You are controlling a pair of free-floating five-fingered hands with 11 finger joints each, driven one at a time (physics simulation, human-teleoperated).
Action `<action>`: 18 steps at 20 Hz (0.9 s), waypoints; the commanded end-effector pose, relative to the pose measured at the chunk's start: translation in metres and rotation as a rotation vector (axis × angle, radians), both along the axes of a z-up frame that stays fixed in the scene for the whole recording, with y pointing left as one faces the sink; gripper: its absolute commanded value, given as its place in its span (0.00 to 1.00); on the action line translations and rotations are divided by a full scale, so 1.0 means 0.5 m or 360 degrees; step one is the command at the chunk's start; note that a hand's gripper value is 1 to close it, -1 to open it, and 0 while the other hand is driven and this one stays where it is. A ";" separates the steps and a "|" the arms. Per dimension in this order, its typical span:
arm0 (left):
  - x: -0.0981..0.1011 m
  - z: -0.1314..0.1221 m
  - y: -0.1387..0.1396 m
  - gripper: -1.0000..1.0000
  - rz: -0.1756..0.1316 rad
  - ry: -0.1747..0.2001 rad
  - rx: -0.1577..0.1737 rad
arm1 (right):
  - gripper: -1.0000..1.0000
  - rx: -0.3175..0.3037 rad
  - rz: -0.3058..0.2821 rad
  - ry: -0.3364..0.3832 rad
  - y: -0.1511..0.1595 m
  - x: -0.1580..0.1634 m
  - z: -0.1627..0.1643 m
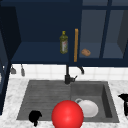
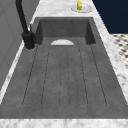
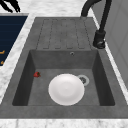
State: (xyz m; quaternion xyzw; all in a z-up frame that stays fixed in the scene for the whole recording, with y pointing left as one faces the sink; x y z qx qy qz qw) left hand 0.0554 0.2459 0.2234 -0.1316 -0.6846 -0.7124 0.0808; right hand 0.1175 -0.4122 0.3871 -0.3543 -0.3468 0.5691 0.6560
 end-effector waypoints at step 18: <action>0.000 0.000 0.000 0.50 0.0000 0.0000 0.0000 | 0.00 0.0130 -0.0239 -0.0210 0.108 -0.109 0.167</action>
